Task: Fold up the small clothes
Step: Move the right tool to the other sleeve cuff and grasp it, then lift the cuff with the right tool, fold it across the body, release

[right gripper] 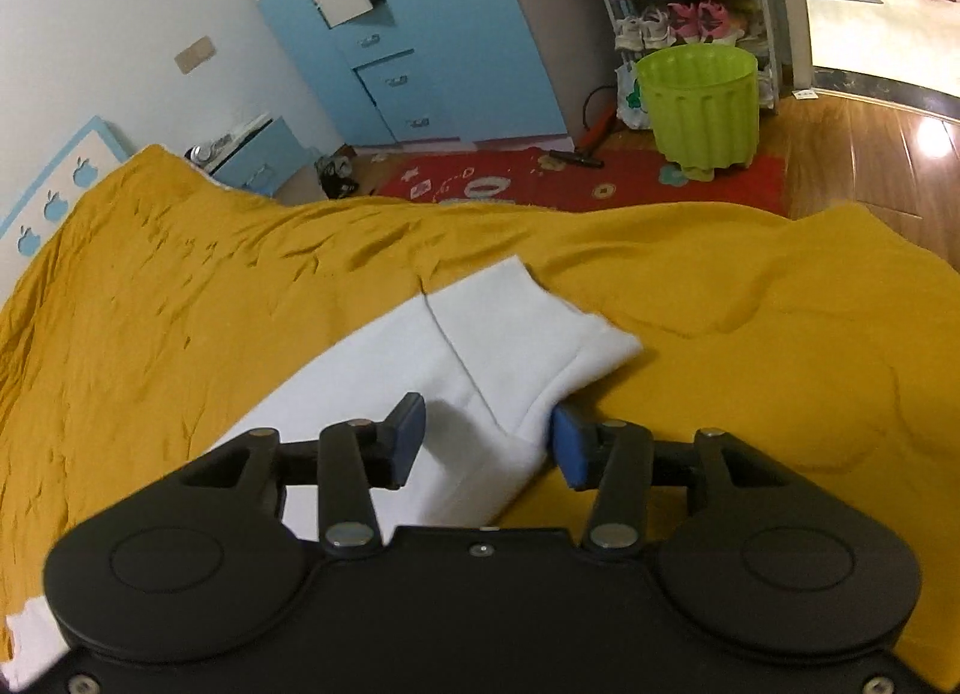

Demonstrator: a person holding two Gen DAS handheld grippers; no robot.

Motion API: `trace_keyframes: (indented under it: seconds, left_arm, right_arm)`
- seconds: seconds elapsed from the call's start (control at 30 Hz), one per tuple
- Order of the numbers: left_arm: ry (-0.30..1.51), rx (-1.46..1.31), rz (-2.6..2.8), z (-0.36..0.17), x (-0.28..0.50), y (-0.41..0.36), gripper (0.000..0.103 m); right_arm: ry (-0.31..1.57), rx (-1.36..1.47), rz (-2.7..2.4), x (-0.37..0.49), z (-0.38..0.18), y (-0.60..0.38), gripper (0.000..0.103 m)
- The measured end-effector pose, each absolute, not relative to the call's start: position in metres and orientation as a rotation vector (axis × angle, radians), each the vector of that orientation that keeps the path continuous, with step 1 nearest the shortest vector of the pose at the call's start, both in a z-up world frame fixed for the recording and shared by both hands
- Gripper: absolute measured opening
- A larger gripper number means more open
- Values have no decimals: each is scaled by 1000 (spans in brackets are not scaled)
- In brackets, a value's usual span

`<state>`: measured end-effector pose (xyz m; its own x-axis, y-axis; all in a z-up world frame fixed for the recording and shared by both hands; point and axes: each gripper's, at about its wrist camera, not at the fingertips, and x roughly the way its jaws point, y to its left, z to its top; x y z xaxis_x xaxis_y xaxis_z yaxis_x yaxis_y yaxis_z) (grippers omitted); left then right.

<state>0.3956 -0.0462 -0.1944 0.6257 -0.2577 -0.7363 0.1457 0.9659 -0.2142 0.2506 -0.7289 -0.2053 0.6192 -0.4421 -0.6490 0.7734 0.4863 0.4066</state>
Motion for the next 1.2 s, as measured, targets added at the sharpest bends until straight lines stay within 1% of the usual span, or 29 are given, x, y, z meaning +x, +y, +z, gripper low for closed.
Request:
trace_keyframes:
  seconds: [0.03, 0.07, 0.17, 0.2, 0.27, 0.33, 0.43, 0.67, 0.87, 0.97, 1.1, 1.2]
  left_arm:
    - [870, -139, -230, -196, 396, -47, 92]
    - [873, -140, -229, -197, 397, -47, 92]
    - [876, -142, -232, -199, 399, -49, 92]
    - [874, -142, -235, -198, 399, -49, 92]
    - [869, -144, -239, -197, 398, -47, 92]
    - [862, -148, -244, -193, 398, -44, 92]
    - [850, -151, -245, -186, 395, -37, 92]
    - [819, -148, -237, -169, 386, -14, 92]
    - [803, -186, -239, -161, 373, 14, 92]
    - [791, -203, -241, -160, 367, 29, 92]
    - [782, -245, -240, -160, 360, 57, 92]
    - [773, -262, -228, -163, 355, 73, 92]
  right_arm:
    - [494, 743, -782, 249, -205, -729, 34]
    - [490, 736, -789, 249, -205, -729, 28]
    - [472, 722, -786, 245, -205, -730, 18]
    - [465, 718, -785, 244, -203, -729, 12]
    - [454, 703, -786, 241, -196, -727, 12]
    - [450, 678, -775, 241, -187, -723, 9]
    - [425, 628, -748, 242, -164, -709, 9]
    - [353, 526, -558, 262, -91, -634, 8]
    - [302, 446, -285, 298, -35, -509, 8]
    - [293, 421, -133, 315, -23, -439, 8]
    - [314, 400, 76, 336, -24, -341, 8]
    - [386, 384, 214, 357, -48, -270, 8]
